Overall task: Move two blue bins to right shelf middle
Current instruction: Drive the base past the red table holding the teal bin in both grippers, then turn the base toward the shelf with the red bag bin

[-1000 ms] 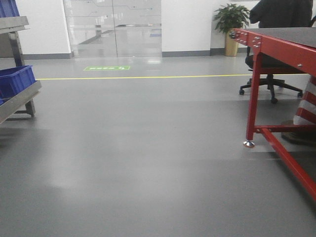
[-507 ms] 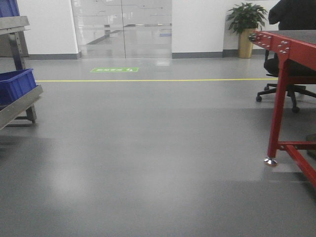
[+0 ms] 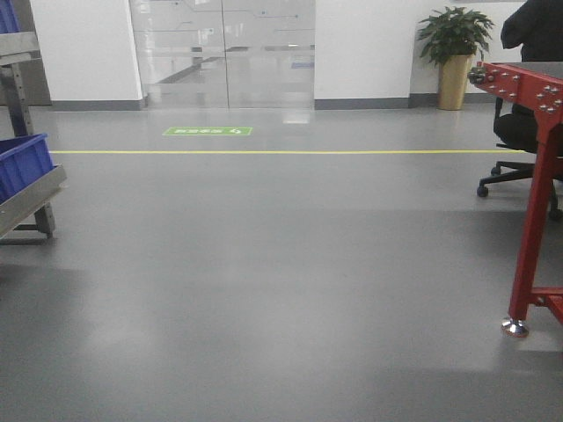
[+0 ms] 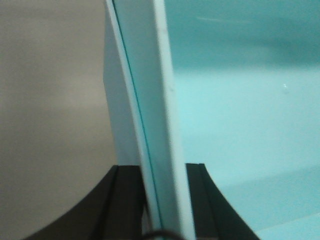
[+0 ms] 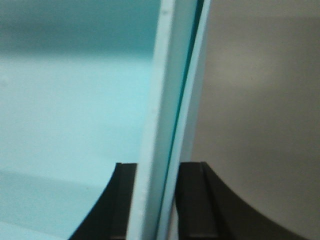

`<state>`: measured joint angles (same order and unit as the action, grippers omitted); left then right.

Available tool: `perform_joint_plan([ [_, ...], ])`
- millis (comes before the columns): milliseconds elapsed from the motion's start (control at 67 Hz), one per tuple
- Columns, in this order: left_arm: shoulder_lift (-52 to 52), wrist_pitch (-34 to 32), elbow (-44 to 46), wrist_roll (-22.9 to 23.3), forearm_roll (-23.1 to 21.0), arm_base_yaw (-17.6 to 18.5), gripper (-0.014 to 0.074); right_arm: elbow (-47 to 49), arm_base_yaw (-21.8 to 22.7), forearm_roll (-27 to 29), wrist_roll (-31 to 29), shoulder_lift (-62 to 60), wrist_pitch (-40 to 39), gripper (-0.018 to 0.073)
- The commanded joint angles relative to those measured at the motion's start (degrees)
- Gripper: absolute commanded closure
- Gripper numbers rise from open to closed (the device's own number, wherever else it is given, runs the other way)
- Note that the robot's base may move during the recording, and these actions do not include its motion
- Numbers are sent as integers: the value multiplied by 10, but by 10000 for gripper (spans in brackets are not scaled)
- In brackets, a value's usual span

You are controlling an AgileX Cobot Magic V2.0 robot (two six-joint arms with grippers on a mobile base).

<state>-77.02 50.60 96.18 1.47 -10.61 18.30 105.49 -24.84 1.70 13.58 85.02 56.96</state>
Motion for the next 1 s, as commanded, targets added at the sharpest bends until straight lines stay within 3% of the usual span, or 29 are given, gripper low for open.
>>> perform_joint_plan([
  [0,17,-37,11,-15,-31,4,707,6,4,-17,4,-6,-51,721],
  [985,17,-37,11,-15,-31,4,707,6,4,-17,4,-6,-51,721],
])
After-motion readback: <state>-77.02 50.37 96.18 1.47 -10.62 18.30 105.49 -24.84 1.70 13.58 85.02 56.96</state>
